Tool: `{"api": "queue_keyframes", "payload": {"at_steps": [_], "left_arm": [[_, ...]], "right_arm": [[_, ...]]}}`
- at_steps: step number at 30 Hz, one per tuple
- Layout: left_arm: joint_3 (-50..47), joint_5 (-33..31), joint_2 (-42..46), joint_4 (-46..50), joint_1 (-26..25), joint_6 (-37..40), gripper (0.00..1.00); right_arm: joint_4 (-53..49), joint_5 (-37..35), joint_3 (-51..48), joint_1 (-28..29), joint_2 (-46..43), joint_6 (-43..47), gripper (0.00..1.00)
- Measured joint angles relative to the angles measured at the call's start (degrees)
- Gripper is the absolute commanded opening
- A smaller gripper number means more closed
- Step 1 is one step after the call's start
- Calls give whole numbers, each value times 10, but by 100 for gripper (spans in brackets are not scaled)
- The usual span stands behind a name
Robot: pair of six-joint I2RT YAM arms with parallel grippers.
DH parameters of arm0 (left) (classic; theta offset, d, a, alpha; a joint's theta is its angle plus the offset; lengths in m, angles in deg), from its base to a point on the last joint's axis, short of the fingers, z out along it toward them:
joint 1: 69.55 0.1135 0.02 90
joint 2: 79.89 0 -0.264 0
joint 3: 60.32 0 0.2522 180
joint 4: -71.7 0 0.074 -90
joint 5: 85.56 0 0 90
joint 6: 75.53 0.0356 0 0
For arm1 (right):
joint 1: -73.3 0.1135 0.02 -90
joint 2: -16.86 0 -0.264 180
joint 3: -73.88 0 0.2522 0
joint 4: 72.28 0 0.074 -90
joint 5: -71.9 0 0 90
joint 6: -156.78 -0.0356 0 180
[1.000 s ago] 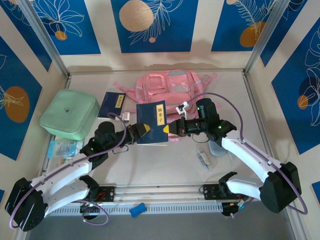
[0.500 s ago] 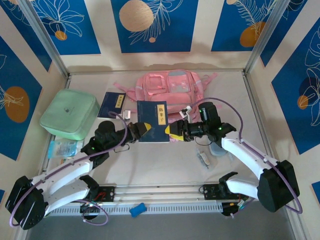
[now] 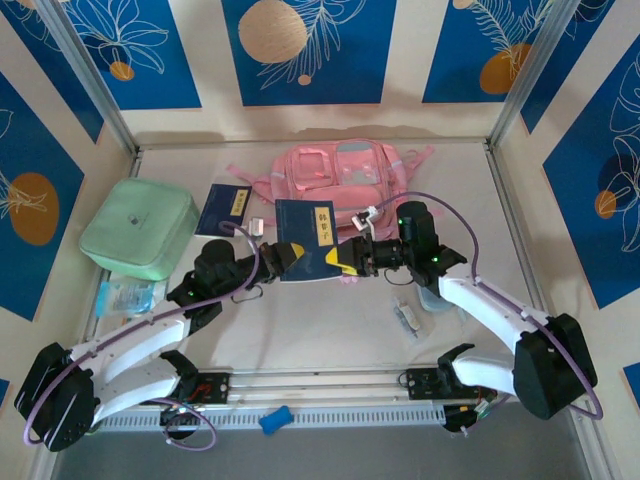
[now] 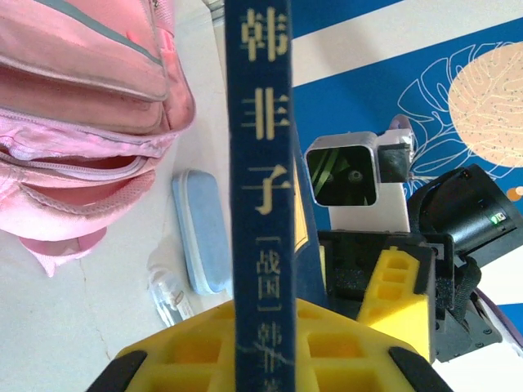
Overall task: Pack the student bag
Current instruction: Pass the book, then open the student bag at the top-center of the table.
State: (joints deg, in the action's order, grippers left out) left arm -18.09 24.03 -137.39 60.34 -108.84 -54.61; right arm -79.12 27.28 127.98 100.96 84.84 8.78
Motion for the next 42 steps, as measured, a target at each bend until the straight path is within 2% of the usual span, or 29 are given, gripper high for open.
{"api": "queue_keyframes", "payload": {"at_steps": [4,6,9,11,13,19,26,35,42], "left_arm": [[1,-1,0,2,0,8,0],[1,-2,0,7,0,13,5],[3,-2,0,17,-2,19,23],[6,-2,0,27,-3,25,38],[15,-2,0,47,-3,40,47],[113,-33,-10,202,-4,159,50],[272,-73,-123,359,-7,408,56],[382,-77,-303,413,-13,649,62],[480,-93,-413,444,-23,768,64]], "right_arm": [[-7,-2,0,5,13,3,9],[-15,-5,0,5,14,8,3],[-36,-11,4,5,13,21,0],[-60,-17,11,3,10,32,0],[-91,-24,20,-3,0,47,0],[-218,-67,50,-42,-46,103,0],[-324,-79,54,-126,-79,147,0],[-427,-92,54,-236,-109,196,0],[-474,-105,53,-283,-125,215,0]]}}
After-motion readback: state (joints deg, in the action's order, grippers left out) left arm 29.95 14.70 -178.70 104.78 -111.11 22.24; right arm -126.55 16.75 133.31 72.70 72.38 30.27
